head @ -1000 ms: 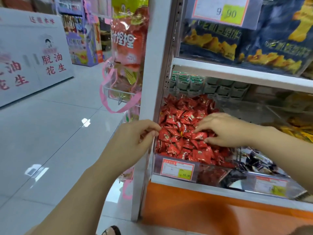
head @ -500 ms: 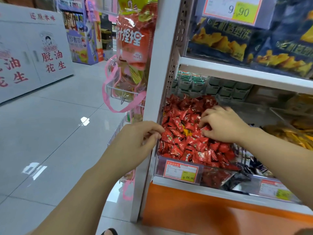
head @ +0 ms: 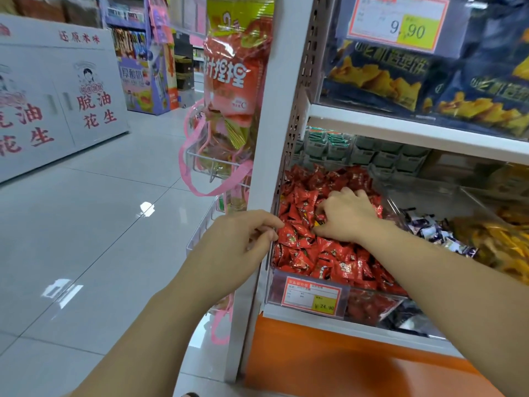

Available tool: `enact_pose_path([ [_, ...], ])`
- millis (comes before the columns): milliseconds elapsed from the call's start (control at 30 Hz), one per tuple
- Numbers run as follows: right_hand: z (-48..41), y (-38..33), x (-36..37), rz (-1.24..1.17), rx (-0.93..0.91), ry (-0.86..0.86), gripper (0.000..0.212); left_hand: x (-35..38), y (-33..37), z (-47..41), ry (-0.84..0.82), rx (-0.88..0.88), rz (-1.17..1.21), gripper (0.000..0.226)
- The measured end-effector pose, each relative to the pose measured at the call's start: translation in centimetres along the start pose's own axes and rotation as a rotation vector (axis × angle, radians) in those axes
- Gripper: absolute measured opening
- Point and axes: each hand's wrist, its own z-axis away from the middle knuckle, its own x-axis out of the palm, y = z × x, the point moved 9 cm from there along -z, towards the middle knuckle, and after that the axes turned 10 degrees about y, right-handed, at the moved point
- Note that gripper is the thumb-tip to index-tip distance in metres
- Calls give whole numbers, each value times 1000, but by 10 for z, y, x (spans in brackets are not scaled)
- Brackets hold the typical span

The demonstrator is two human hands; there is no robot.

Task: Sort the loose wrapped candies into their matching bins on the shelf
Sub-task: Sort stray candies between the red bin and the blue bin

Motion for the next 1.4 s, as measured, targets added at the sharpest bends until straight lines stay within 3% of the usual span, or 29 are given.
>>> enact_pose_path([
  [167,5,4,-12,-224,79,-4,34,0,3,0,-20,12,-2,21],
  [300,18,18,-41,-382,150,154,21,0,13,-3,-13,59,-27,21],
  [533,59,50,-64,-678,220,341,32,31,60,-18,-1,173,-31,20],
  [733,95,85,-59,-635,210,250,26,105,69,-29,-135,145,-108,36],
  [867,116,126,-54,-630,313,320,30,146,71,-25,-226,128,-190,37],
  [967,142,172,-43,-598,450,428,34,161,77,-25,-232,153,-220,34],
  [1100,185,250,-16,-581,763,577,25,174,79,-28,-224,139,-222,31],
  [1200,206,287,-8,-461,927,589,25,176,80,-29,-210,131,-219,30],
  [1300,205,286,-8,-388,914,526,29,173,81,-30,-203,142,-214,30],
  [1400,187,259,-14,-401,778,506,25,164,83,-30,-176,171,-211,27],
])
